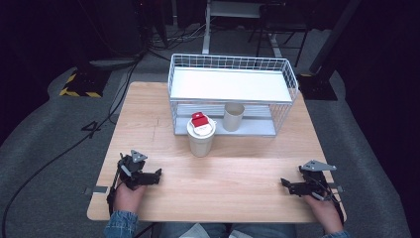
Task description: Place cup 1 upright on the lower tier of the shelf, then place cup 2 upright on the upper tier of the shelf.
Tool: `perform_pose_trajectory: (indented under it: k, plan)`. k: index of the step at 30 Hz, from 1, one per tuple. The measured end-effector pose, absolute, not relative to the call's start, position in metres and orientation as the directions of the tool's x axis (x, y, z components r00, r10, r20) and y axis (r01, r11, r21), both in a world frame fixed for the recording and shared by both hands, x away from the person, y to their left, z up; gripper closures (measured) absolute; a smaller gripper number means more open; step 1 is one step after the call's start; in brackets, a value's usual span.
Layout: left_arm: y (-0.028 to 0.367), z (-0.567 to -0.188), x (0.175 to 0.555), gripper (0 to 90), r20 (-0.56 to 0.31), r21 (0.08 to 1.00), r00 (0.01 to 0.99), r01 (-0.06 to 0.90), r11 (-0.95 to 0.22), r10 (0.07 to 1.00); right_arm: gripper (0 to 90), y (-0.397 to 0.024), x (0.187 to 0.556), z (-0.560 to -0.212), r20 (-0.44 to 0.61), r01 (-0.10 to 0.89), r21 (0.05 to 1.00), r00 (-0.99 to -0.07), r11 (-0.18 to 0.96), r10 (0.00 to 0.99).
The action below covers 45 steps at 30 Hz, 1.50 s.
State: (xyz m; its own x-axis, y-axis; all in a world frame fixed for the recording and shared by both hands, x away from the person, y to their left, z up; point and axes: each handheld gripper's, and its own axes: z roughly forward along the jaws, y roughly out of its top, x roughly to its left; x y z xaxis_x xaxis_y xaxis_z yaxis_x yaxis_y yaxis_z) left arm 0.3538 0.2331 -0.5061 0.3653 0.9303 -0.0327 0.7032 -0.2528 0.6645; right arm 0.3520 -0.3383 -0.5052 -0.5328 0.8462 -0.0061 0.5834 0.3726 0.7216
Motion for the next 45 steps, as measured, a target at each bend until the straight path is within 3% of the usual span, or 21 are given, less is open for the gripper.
perform_pose_trajectory:
  k: [13, 27, 45]
  plan:
    - [0.234, -0.505, 0.353, 0.0, -0.033, 0.658, 0.386, 0.703, -0.271, 0.922, 5.9, -0.338, 0.352, -0.505, -0.008, 0.584, 0.721, -0.533, 0.374, 0.846]
    - [0.235, -0.492, 0.344, 0.0, -0.092, 0.727, 0.438, 0.643, -0.240, 0.894, 5.9, -0.338, 0.352, -0.505, -0.007, 0.584, 0.721, -0.533, 0.374, 0.846]
    - [0.216, -0.456, 0.326, 0.0, -0.067, 0.835, 0.559, 0.485, -0.261, 0.826, 5.9, -0.338, 0.351, -0.505, -0.008, 0.584, 0.721, -0.532, 0.374, 0.847]
